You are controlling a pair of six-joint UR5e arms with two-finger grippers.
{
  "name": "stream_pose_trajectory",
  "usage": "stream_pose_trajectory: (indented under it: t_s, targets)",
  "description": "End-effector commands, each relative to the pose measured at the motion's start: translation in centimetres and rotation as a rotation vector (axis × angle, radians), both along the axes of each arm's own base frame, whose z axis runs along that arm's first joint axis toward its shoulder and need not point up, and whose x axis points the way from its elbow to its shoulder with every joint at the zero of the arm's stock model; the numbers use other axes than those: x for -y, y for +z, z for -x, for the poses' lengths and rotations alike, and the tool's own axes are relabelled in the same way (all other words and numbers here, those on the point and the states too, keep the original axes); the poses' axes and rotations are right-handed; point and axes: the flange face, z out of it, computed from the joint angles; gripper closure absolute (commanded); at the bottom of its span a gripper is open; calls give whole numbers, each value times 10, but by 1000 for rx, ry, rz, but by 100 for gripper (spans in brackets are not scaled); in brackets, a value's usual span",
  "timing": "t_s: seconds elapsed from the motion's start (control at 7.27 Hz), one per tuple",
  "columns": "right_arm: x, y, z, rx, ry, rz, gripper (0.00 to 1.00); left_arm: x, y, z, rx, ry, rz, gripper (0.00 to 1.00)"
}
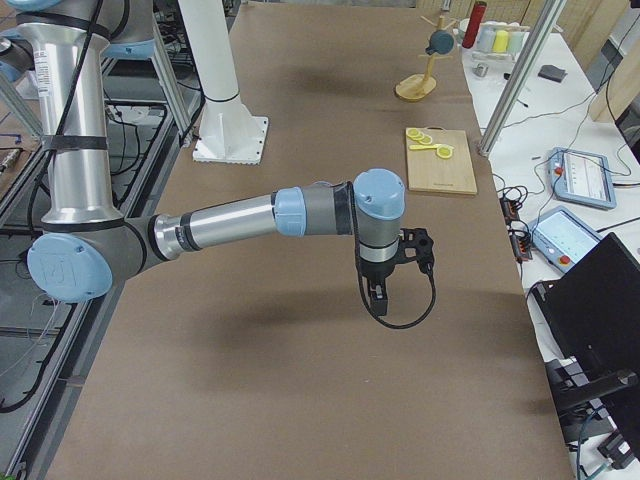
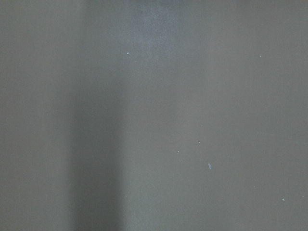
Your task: Hang cup on storage rack
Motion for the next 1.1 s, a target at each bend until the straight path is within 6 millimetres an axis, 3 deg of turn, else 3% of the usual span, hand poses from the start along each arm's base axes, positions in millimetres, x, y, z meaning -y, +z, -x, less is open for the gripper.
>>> stream_pose_trajectory:
  t_s: [0.0, 0.14, 0.41, 0.69, 0.96]
  targets:
    - [0, 0, 0, 0, 0, 0, 0, -29, 8, 14, -295, -205, 308, 0]
    - [0, 1, 0, 0, 0, 3, 0, -46, 35, 13, -274, -247, 375, 0]
    - [-1, 8, 0, -1, 0, 17, 0, -59, 38, 20, -261, -236, 315, 0]
    - [-4, 14, 0, 0, 0, 35, 0, -51, 47, 27, -120, -286, 303, 0]
    - [-15, 33, 0, -3, -3, 63, 0, -60, 52, 26, -118, -290, 344, 0]
